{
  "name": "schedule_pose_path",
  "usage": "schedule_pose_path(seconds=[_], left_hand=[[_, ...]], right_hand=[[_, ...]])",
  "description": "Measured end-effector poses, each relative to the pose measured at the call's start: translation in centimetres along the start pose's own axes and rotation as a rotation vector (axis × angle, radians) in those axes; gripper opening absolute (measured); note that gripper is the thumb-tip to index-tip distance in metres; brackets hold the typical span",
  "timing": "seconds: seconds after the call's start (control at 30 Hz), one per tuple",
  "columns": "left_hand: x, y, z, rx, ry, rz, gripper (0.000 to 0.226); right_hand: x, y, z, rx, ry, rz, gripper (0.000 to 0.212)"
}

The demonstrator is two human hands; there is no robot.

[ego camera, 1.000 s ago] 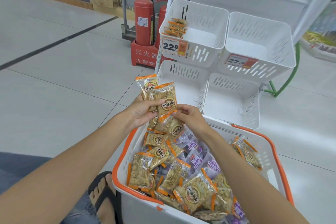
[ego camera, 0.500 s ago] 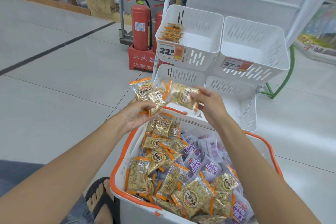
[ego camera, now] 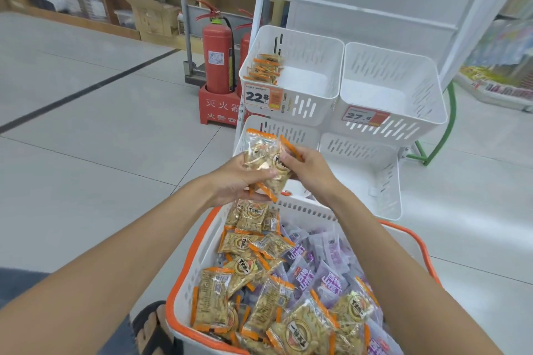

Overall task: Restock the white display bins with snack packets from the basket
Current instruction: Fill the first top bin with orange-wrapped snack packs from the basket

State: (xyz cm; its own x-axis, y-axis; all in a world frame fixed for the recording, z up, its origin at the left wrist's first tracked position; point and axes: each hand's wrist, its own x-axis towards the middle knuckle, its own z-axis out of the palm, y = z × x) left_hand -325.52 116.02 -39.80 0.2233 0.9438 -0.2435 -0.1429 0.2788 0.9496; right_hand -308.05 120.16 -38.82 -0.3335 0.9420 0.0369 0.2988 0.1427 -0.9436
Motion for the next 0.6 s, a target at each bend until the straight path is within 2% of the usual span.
schedule_pose_path(seconds=[0.07,0.1,0.2,0.27,0.37,0.4,0.47,0.53,0.6], left_hand=[[0.7,2.1,0.2,0.122,-0.052,-0.050,0.059],[1.1,3.3,0.2,0.201,-0.082,-0.066,0.055],[2.9,7.0,0.0,0.303,-0.158,-0.091,0.042],[4.8,9.2,-0.2,0.242,-0.188,-0.107,0.037],[8.1,12.3,-0.5,0.148,-0.222,-0.084,0.032],[9.5,13.2,-0.7,0.184,-0.232,-0.062,0.034],[12.2,15.1,-1.3,0.364,-0.215,-0.001,0.048],[15.4,17.0,-2.5,0.594,-0.116,0.064,0.081],[18.5,18.7,-4.1,0.811,0.017,0.196,0.098]], right_hand=[[0.9,-1.5,-1.0,-0.070,0.094,-0.126,0.014],[1.5,-2.2,-1.4,-0.077,0.121,-0.180,0.011],[4.1,-3.2,-3.2,-0.166,0.157,-0.260,0.022],[5.9,-4.4,-4.4,-0.106,0.098,-0.220,0.038],[9.4,-6.8,-7.3,0.202,-0.090,-0.014,0.063],[10.7,-7.5,-8.4,0.231,-0.156,0.011,0.065],[13.7,-8.5,-9.8,0.139,-0.223,-0.015,0.054],[16.7,-9.3,-10.5,0.095,-0.125,-0.060,0.046],[19.9,-9.7,-11.5,0.087,0.023,-0.121,0.046]])
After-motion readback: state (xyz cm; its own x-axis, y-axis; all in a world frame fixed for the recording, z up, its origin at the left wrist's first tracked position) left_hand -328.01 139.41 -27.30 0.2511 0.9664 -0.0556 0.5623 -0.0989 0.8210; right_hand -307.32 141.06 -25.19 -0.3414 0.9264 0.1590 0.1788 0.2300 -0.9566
